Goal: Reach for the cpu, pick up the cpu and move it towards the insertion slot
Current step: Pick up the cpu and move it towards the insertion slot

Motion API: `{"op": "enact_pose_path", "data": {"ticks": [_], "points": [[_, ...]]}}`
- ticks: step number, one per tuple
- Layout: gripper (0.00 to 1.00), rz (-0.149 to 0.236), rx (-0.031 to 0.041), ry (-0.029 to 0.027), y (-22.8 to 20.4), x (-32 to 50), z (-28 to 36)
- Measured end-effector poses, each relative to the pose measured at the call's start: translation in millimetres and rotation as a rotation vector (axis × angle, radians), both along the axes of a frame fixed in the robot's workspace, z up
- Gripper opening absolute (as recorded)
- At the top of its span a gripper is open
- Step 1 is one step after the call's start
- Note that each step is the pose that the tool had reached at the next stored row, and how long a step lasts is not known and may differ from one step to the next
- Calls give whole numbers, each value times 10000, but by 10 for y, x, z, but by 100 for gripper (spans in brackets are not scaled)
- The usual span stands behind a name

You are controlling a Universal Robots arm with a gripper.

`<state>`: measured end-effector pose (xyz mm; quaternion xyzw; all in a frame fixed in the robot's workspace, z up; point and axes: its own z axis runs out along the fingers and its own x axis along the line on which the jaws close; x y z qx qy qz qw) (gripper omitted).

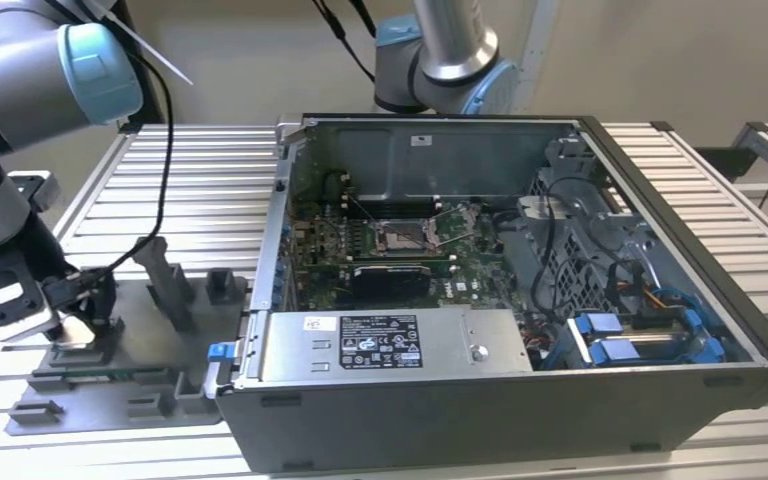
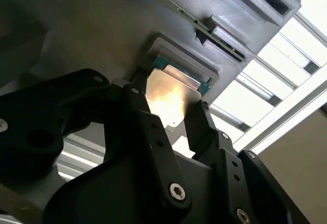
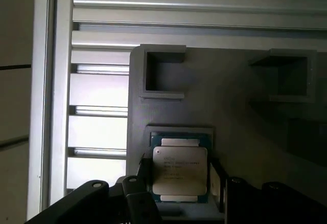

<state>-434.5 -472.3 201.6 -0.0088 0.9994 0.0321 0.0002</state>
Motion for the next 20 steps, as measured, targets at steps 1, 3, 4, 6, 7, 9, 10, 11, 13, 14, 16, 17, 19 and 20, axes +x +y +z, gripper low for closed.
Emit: {"op": "enact_pose_path", "data": {"ticks": [1,3,4,6,7,9,10,11,13,14,16,17,19,20], "points": [[0,1,0,0,0,0,12],[0,0,0,0,0,0,38],[0,0,0,-1,0,0,49],[0,1,0,-1,0,0,70],[0,0,-1,1,0,0,81],[0,0,0,0,0,0,101],[0,1,-1,1,0,0,113],[0,1,-1,0,0,0,124],[0,0,0,0,0,0,144],[0,1,0,0,0,0,156],[0,1,0,0,0,0,182],[0,0,0,-1,0,0,197],[0,1,0,0,0,0,225],[0,1,0,0,0,0,240]]}}
